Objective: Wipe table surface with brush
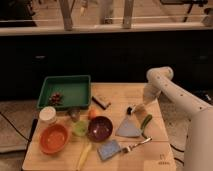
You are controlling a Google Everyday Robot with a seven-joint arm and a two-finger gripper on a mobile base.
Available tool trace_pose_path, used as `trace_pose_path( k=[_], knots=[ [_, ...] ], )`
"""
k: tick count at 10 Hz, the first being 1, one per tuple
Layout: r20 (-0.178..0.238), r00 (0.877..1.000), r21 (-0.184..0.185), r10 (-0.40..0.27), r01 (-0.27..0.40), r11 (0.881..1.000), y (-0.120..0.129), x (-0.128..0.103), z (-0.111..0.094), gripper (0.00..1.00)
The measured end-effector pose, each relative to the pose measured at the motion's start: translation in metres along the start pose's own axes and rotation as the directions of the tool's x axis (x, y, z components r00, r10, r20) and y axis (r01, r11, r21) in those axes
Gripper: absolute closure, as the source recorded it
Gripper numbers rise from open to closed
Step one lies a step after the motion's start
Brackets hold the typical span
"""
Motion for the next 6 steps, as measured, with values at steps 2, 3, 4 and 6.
trace_pose_path(
  k=[2,3,4,6],
  knots=[
    [-0.023,0.996,0.009,0.081,-0.081,0.997,0.000,0.032,0.001,0.98],
    [-0.028,0.994,0.021,0.106,-0.106,0.994,-0.013,0.040,0.002,0.98],
    [-0.030,0.992,0.029,0.121,-0.120,0.992,-0.023,0.045,0.004,0.98],
    [-0.023,0.990,0.044,0.138,-0.137,0.990,-0.053,0.040,0.010,0.98]
  ],
)
